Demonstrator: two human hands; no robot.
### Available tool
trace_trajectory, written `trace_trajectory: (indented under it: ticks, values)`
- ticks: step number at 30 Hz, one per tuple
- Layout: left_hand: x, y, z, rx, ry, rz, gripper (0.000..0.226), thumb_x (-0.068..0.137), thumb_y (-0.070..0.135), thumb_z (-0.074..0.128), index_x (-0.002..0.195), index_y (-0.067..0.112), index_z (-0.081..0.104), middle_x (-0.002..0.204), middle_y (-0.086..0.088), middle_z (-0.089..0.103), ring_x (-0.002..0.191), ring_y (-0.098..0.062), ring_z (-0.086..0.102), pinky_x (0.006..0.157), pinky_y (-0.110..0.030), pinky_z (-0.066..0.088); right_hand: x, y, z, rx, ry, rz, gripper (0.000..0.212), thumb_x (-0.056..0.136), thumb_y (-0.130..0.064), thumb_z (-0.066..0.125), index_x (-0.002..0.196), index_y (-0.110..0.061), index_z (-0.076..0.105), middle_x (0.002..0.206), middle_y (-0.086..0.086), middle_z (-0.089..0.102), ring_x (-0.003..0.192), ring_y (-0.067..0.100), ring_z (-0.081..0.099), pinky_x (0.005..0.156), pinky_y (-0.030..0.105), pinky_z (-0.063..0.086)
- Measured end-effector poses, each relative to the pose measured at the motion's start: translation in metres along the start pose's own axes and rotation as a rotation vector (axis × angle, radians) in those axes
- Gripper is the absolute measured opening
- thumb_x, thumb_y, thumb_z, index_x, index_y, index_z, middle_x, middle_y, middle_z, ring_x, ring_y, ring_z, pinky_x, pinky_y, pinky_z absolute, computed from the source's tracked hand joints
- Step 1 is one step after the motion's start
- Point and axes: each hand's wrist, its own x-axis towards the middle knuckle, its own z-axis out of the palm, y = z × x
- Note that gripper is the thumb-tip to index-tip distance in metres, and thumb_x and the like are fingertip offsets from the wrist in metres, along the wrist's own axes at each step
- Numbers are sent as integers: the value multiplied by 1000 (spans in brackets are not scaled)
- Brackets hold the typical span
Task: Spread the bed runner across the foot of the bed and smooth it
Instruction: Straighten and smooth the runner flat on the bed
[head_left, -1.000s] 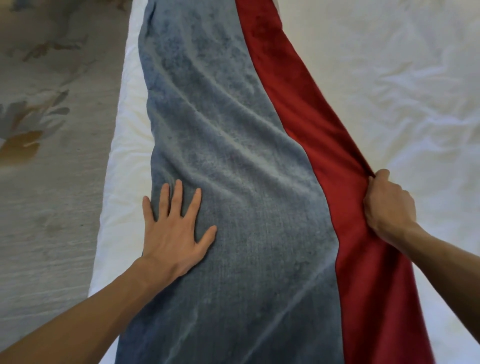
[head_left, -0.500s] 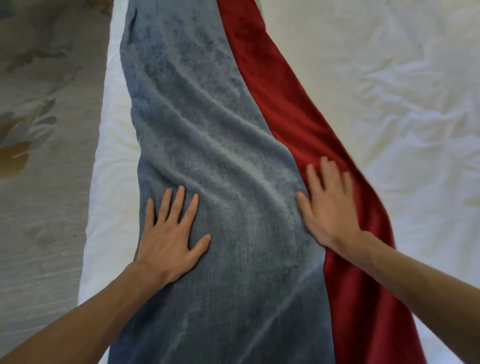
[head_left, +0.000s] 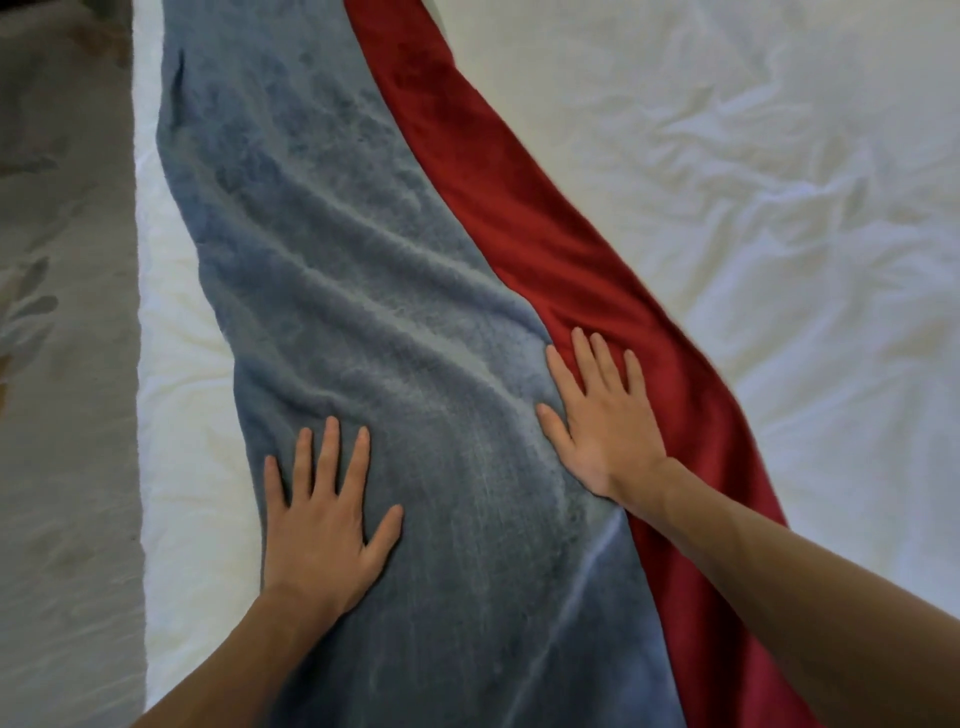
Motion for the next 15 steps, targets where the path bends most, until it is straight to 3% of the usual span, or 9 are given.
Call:
trace_trajectory:
  ticks: [6,15]
  values:
    - [0,-1,0,-24,-3,13,81,84,63,23,150,17,16,156,-15,14,143,-36,10,112,-61,8,-6,-9,-3,-23,-28,85,67,93,-55,10,150,-20,12,156,17,15,144,32,12,114,53,10]
    - [0,-5,0,-99,-90,93,82,81,59,28,145,7,30,152,-24,21,140,-44,14,109,-66,7,-25,-67,-2,66,-48,487,65,93,-48,13,151,-21,5,159,12,4,146,26,3,115,54,6]
